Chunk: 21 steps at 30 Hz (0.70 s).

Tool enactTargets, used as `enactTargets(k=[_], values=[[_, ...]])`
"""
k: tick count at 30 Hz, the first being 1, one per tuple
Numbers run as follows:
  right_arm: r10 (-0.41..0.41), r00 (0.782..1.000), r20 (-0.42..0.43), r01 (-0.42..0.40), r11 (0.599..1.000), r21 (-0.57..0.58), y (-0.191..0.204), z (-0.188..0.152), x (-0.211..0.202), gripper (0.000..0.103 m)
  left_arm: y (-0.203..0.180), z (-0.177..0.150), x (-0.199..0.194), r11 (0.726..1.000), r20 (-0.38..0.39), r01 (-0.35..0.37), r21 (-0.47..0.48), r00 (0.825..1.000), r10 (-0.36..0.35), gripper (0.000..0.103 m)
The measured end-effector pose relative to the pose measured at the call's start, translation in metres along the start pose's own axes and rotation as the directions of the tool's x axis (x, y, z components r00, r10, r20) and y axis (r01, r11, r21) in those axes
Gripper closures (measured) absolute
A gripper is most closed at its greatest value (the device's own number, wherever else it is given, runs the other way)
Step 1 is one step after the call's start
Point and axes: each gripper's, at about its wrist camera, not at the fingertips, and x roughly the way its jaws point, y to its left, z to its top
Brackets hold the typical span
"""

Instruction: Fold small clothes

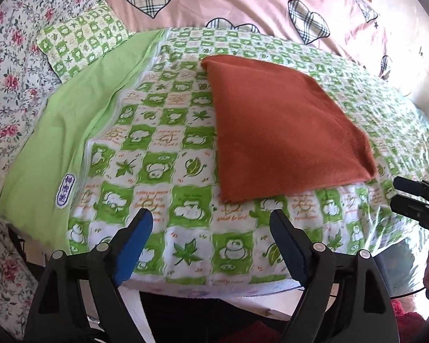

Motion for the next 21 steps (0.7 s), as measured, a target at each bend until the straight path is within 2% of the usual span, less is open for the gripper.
enactTargets(k=[6, 12, 17, 21], values=[[-0.018, 1.000, -0.001, 0.018, 1.000, 0.003, -0.002, 0.002, 0.006, 0.017, -0.008, 0.006, 0.003, 0.999, 0.005, -0.048, 0.018, 0.999, 0.048, 0.016], [-0.043, 0.999, 0.022, 0.043, 0.999, -0.016, 0.001, 0.018, 0.009, 0.013, -0.012, 0.024, 0.006, 0.995, 0.016, -0.092, 0.039, 0.996, 0.092, 0.012], [-0.048, 0.999, 0.023, 0.049, 0.998, -0.032, 0.003, 0.032, 0.012, 0.008, -0.013, 0.037, 0.008, 0.993, 0.017, -0.107, 0.051, 0.994, 0.106, 0.007], [-0.041, 0.999, 0.004, 0.041, 0.999, -0.029, 0.002, 0.040, 0.018, 0.007, -0.018, 0.043, 0.012, 0.990, 0.007, -0.122, 0.078, 0.993, 0.122, 0.007]])
